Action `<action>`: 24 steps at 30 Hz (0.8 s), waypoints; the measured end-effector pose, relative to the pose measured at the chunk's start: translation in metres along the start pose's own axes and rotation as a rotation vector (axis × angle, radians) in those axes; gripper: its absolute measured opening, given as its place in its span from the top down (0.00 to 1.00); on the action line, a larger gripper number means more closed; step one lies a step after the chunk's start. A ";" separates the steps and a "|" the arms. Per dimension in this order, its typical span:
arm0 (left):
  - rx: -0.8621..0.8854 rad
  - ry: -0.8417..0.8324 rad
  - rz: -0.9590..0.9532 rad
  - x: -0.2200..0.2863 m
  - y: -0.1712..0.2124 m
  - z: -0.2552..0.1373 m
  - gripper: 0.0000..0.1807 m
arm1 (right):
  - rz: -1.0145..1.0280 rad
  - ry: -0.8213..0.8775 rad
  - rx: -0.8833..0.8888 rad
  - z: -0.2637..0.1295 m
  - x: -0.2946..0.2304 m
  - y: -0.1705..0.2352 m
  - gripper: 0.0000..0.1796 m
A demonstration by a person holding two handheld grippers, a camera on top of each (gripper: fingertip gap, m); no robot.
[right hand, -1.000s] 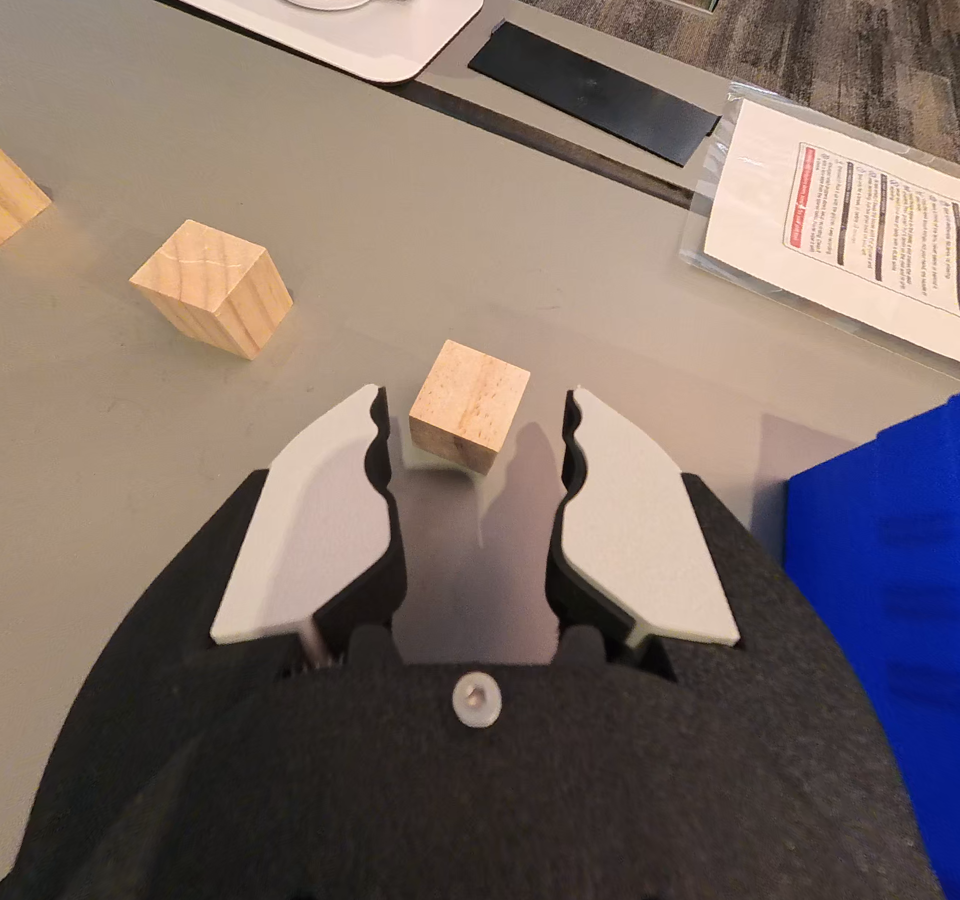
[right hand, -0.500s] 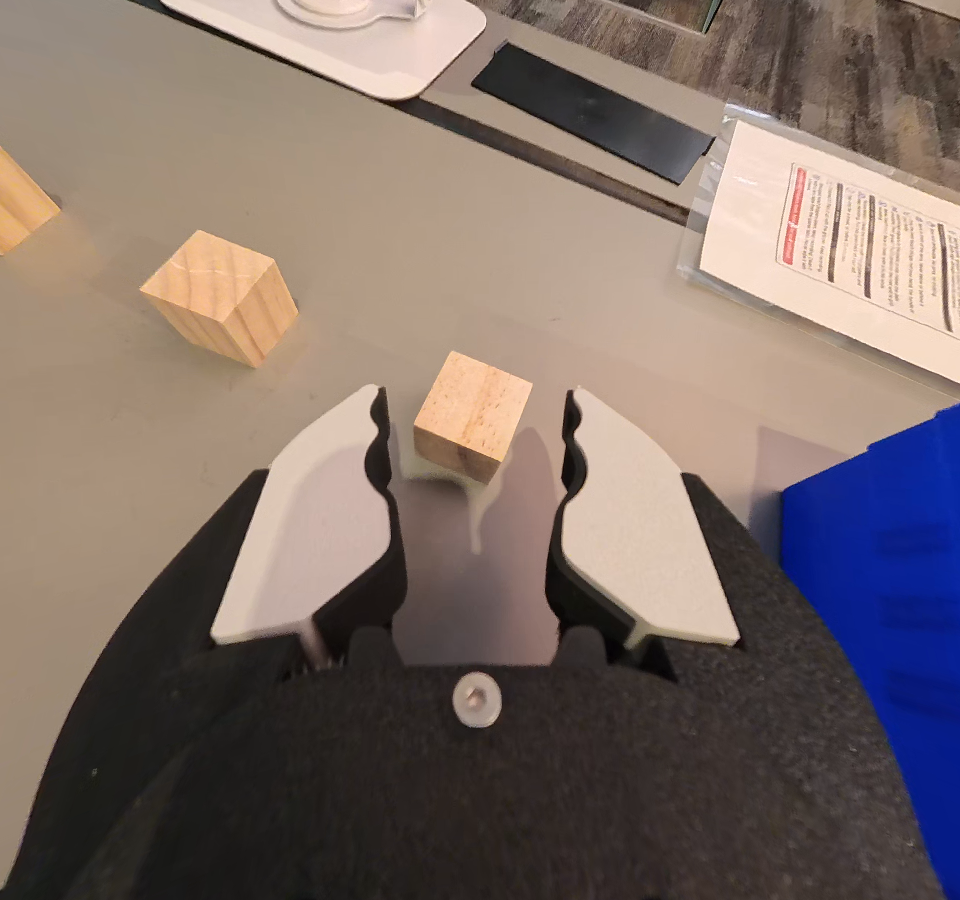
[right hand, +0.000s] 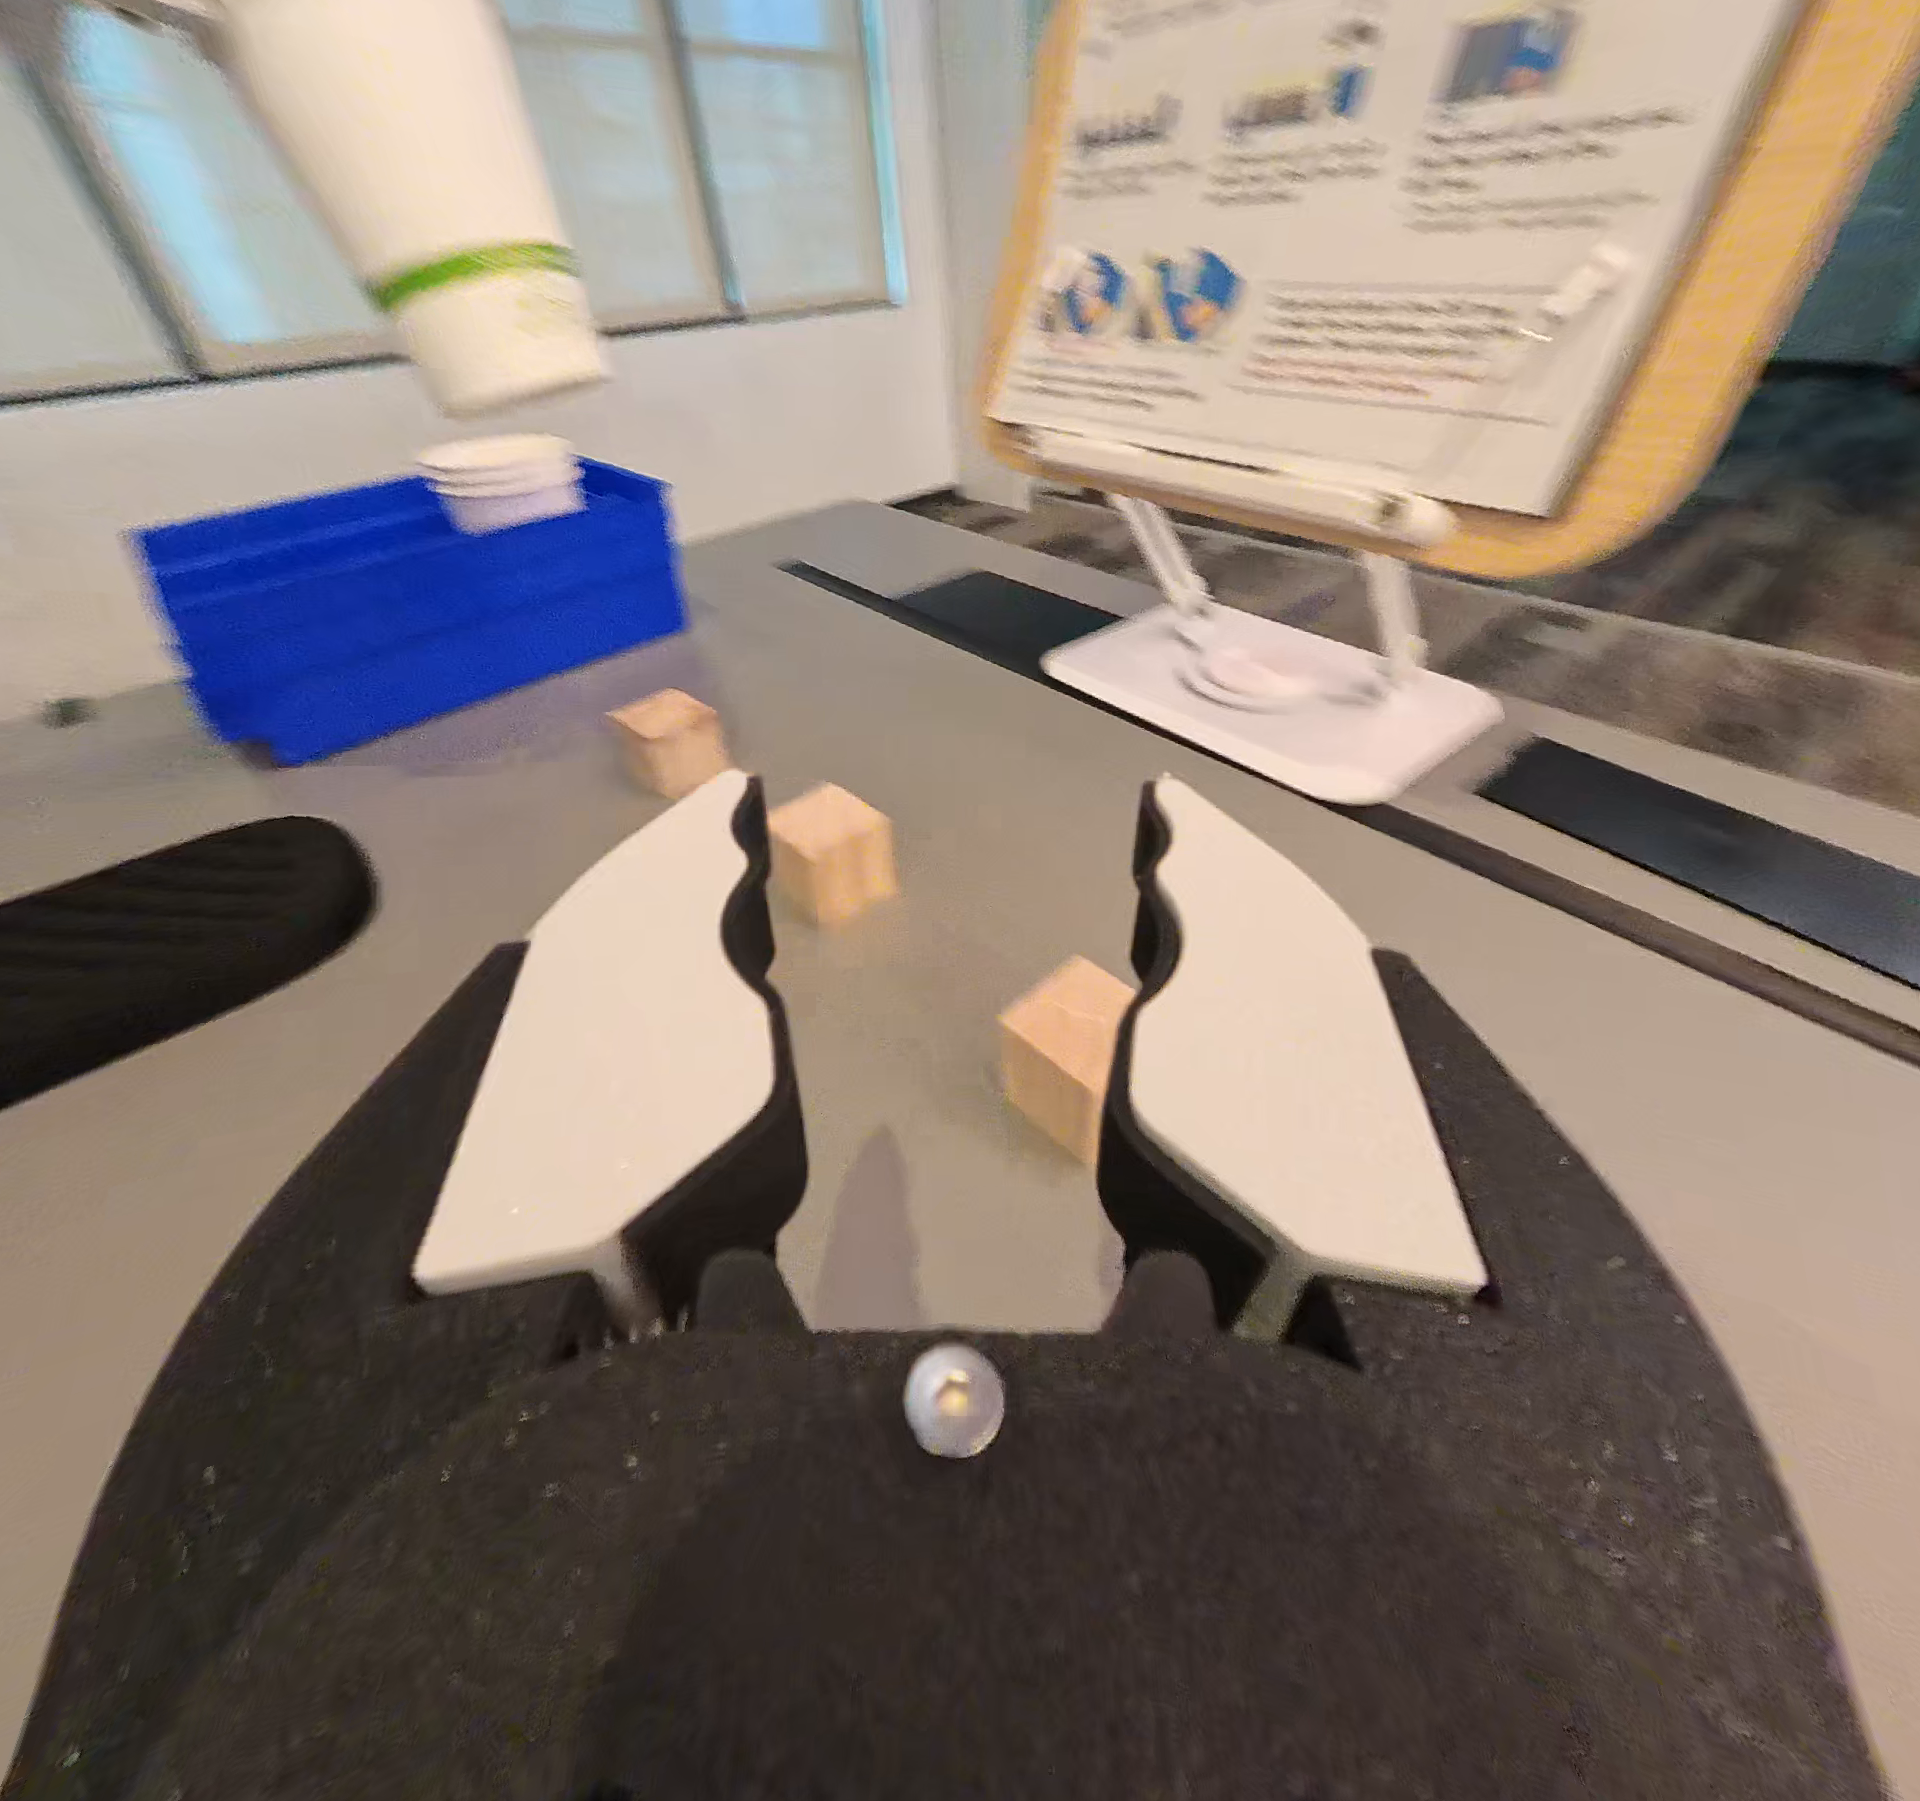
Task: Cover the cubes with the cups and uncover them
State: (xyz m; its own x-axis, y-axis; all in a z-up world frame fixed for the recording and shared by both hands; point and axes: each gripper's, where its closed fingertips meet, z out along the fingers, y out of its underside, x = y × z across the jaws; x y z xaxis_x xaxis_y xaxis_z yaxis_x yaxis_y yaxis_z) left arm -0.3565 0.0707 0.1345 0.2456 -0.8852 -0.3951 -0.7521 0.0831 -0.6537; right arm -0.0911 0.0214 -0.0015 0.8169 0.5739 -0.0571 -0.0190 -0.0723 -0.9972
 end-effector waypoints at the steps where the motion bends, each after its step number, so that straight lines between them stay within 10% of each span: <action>1: 0.036 0.038 0.008 0.014 -0.012 0.007 0.99 | 0.006 -0.063 0.019 0.005 -0.014 -0.002 0.61; 13: 0.396 0.387 0.006 0.129 -0.114 0.039 0.99 | 0.071 -0.330 0.367 -0.002 -0.078 -0.055 0.42; 24: 0.465 0.451 -0.016 0.139 -0.128 0.036 0.99 | 0.112 -0.412 0.384 0.003 -0.096 -0.055 0.51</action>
State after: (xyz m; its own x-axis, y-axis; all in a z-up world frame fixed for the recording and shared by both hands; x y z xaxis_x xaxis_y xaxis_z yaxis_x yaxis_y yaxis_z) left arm -0.2044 -0.0467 0.1397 -0.1023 -0.9850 -0.1389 -0.3824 0.1678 -0.9086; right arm -0.1701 -0.0273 0.0588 0.5073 0.8559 -0.1004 -0.3632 0.1067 -0.9256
